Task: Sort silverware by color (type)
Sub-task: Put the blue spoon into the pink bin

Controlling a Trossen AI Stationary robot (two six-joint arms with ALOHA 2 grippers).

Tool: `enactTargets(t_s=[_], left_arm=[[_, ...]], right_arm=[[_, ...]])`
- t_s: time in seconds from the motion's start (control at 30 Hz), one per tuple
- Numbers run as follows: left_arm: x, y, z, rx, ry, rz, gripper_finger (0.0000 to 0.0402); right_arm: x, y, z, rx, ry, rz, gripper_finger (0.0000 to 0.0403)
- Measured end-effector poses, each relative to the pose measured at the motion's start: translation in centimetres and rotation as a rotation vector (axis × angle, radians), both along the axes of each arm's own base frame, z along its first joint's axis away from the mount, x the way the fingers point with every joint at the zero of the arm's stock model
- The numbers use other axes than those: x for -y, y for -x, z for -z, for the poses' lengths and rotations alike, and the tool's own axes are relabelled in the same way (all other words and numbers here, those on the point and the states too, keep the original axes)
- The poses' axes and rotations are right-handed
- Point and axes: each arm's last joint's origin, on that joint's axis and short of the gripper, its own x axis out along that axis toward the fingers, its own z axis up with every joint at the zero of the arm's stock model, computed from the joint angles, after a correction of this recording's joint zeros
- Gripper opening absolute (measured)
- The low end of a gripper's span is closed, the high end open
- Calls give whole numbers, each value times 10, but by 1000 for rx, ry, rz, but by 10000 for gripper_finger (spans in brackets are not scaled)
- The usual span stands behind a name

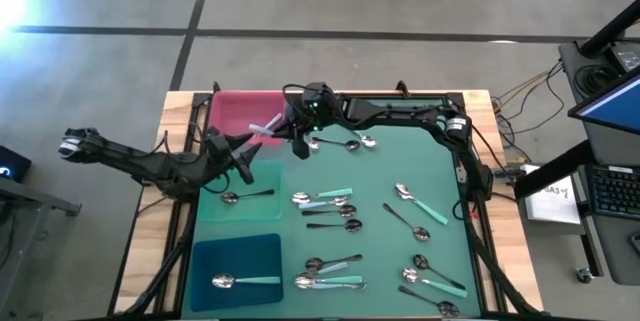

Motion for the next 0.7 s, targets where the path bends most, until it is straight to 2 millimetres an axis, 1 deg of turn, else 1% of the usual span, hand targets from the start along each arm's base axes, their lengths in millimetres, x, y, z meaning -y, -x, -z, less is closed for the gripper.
enactTargets(t_s=[0.3,0.47,0.57,0.7], left_arm=[[-5,-7,-2,38,5,-38,162],[-5,-8,-4,67,12,-36,158],[-5,-8,-5,76,15,-30,144],[-5,-8,-5,77,16,-23,110]], right_arm=[[-13,-1,-9,33,6,-69,20],[-16,-1,-9,35,10,-76,21],[-17,-1,-9,36,11,-78,21],[-18,-2,-9,40,21,-82,21]])
